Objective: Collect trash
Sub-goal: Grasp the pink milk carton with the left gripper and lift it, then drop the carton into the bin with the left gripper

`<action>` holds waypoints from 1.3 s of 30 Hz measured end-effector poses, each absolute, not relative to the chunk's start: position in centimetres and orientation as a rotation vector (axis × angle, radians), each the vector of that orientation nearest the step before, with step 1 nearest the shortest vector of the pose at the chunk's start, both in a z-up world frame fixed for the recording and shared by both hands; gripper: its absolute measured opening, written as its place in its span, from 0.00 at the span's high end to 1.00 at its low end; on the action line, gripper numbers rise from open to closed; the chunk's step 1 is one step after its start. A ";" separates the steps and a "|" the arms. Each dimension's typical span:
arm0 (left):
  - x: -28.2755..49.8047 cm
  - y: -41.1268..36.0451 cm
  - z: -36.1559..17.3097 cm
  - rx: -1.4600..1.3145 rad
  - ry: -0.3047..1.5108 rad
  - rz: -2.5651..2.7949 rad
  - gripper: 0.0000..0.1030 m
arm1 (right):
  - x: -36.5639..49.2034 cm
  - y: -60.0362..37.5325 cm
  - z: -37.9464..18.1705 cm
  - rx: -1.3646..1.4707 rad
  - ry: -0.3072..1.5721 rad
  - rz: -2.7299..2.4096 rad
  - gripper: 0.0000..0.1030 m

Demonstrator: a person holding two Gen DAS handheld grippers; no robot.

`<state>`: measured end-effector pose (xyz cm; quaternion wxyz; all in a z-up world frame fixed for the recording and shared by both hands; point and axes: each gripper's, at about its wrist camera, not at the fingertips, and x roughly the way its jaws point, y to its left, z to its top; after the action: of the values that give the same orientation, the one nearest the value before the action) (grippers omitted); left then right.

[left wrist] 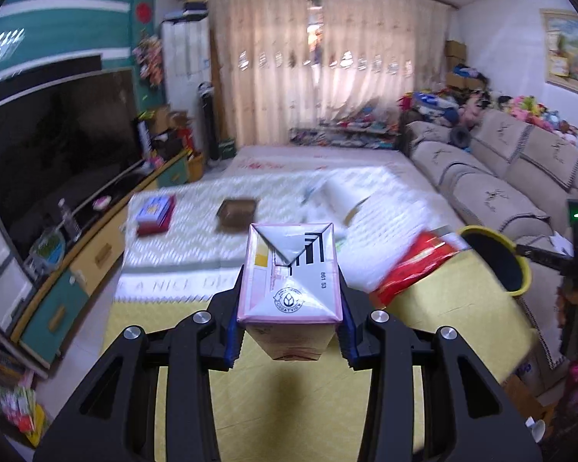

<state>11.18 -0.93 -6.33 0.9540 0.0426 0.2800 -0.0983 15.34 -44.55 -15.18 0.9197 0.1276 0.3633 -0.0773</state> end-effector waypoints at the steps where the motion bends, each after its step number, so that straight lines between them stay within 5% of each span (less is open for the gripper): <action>1: 11.0 -1.7 -5.5 0.100 0.557 -0.226 0.62 | 15.0 -44.9 -15.0 0.264 0.739 -0.167 0.59; 15: 14.2 -20.1 -2.5 0.190 0.526 -0.651 0.62 | 10.0 -51.0 -13.7 0.324 0.648 -0.299 0.58; 30: 22.3 -40.4 -11.4 0.253 0.666 -0.825 0.61 | 8.8 -55.4 -16.3 0.406 0.672 -0.356 0.52; 39: 21.8 -36.1 -10.6 0.184 0.645 -0.788 0.38 | 9.2 -54.7 -16.4 0.399 0.680 -0.335 0.52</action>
<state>21.81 -36.14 -10.56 0.8691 0.0881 0.3084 -0.3766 9.23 -54.70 -16.35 0.9097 0.1934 0.3296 -0.1625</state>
